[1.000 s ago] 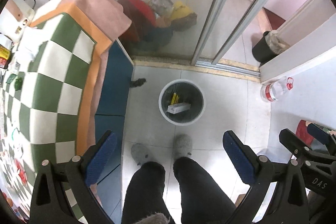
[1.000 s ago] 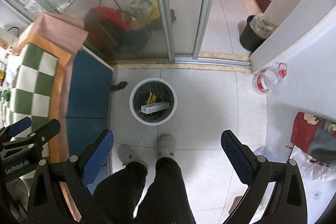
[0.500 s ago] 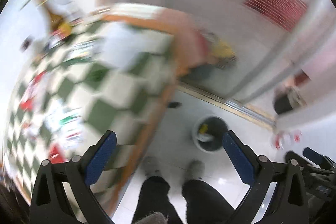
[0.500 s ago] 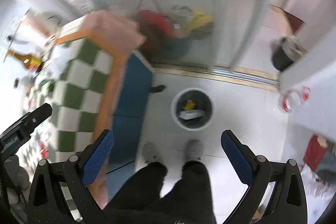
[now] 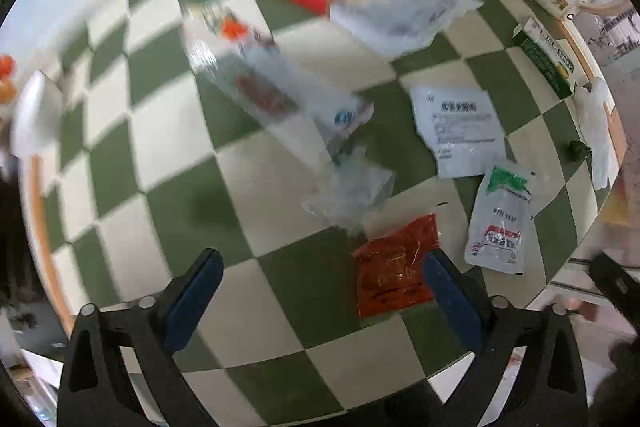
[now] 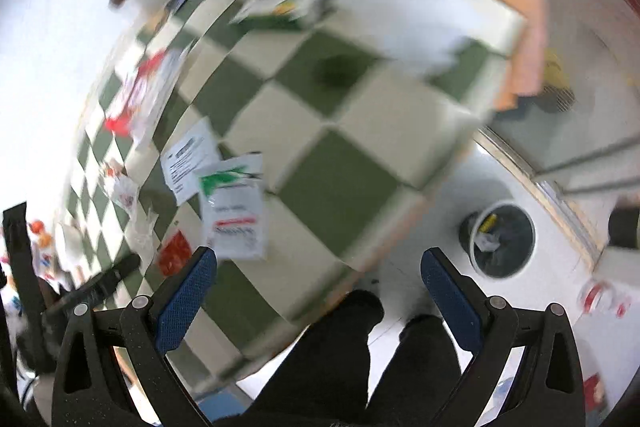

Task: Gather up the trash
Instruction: 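Grasp the red packet with the left tool while the right tool grasps a white sachet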

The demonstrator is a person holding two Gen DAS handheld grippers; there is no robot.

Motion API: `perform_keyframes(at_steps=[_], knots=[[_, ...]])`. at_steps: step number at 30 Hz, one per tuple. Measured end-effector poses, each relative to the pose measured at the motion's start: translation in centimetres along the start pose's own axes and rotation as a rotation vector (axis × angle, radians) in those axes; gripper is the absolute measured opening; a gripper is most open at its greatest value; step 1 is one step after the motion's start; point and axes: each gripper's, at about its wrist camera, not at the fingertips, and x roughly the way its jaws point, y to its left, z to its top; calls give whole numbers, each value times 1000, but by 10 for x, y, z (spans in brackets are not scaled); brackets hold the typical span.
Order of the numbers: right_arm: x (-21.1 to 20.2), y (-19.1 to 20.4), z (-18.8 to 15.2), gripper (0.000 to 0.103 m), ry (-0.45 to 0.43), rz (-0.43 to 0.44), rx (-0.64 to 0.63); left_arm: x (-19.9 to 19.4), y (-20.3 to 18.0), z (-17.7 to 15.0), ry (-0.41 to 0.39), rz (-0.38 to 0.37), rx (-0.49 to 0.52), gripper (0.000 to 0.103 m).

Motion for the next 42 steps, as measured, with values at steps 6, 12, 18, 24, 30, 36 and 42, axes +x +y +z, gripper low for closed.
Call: perform_keyframes(at_steps=[6, 12, 18, 24, 30, 36, 42], knots=[[41, 29, 24, 100, 45, -62, 1, 32, -25, -5, 44, -44, 101, 75], [44, 25, 29, 100, 54, -98, 21, 28, -47, -23, -37, 6, 245, 33], [52, 39, 28, 100, 63, -89, -3, 24, -22, -22, -41, 4, 243, 13], [72, 68, 19, 100, 87, -135, -77, 20, 37, -13, -60, 48, 150, 12], [75, 94, 2, 85, -1, -248, -214, 11, 62, -16, -95, 82, 126, 11], [63, 104, -8, 17, -29, -204, -278, -2, 49, -21, -142, 93, 168, 11], [35, 80, -6, 13, -69, -97, -200, -46, 27, -32, -192, 92, 213, 11]])
